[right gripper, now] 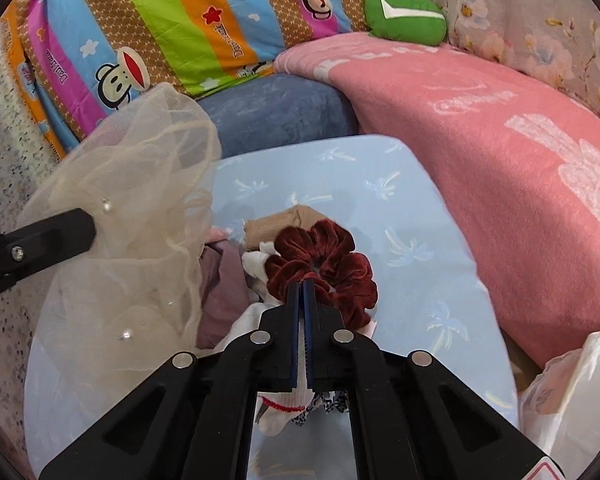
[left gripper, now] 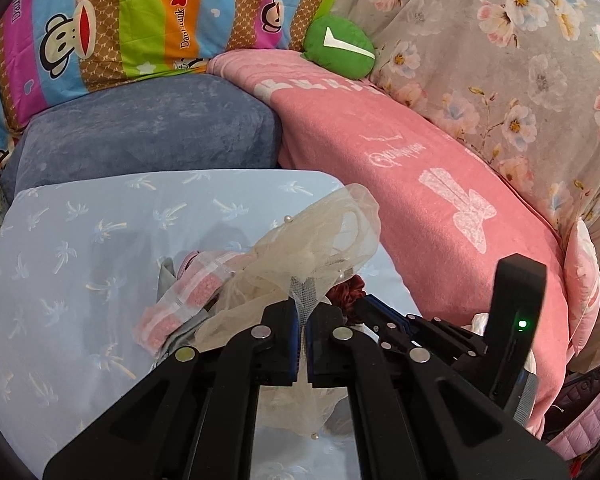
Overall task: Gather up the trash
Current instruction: 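Carry the mesh bag and red scrunchie over the trash bin with both grippers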
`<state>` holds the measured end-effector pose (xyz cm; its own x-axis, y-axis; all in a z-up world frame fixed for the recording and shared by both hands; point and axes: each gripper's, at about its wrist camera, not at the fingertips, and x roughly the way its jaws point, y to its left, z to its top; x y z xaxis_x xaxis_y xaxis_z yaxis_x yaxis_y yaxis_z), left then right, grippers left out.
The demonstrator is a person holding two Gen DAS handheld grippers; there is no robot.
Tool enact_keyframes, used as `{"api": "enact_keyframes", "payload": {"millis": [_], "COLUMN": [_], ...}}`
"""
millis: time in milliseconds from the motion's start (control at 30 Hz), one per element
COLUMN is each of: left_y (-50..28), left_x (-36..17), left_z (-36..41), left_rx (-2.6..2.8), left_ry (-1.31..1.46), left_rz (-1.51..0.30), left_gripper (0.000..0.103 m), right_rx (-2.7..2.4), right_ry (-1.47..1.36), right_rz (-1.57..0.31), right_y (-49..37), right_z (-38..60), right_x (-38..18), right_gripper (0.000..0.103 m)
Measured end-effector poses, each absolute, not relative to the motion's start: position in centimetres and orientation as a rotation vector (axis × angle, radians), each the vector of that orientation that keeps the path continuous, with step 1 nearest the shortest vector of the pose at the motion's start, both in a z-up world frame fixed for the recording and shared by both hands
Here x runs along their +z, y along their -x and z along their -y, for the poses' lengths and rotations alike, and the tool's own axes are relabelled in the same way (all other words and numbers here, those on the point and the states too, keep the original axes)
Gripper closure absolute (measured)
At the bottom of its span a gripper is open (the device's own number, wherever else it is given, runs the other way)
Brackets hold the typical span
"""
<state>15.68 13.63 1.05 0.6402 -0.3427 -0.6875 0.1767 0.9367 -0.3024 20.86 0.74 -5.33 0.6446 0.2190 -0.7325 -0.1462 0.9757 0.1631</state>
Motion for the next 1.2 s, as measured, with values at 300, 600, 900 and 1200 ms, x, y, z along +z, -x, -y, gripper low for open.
{"api": "enact_keyframes", "payload": {"millis": [300, 600, 900, 1200], "left_y": [-14.6, -12.8, -10.4, -7.8], "left_x": [2.9, 4.5, 5.7, 5.9], "left_z": [-12.3, -9.6, -5.1, 1.2], "left_rx": [-0.314, -0.358, -0.435, -0.543], "left_ry": [0.196, 0.169, 0.127, 0.066], "left_rz": [-0.786, -0.755, -0.738, -0.744], "left_gripper": [0.101, 0.101, 0.101, 0.101], "right_rx": [0.226, 0.196, 0.103, 0.001], "right_ry": [-0.082, -0.093, -0.116, -0.152], "right_rz": [-0.763, -0.701, -0.642, -0.629], "right_y": [-18.3, -14.6, -9.9, -5.7], "right_z": [0.2, 3.7, 10.3, 16.8], "right_x": [-1.0, 3.3, 6.1, 6.4], "right_gripper": [0.101, 0.101, 0.101, 0.101]}}
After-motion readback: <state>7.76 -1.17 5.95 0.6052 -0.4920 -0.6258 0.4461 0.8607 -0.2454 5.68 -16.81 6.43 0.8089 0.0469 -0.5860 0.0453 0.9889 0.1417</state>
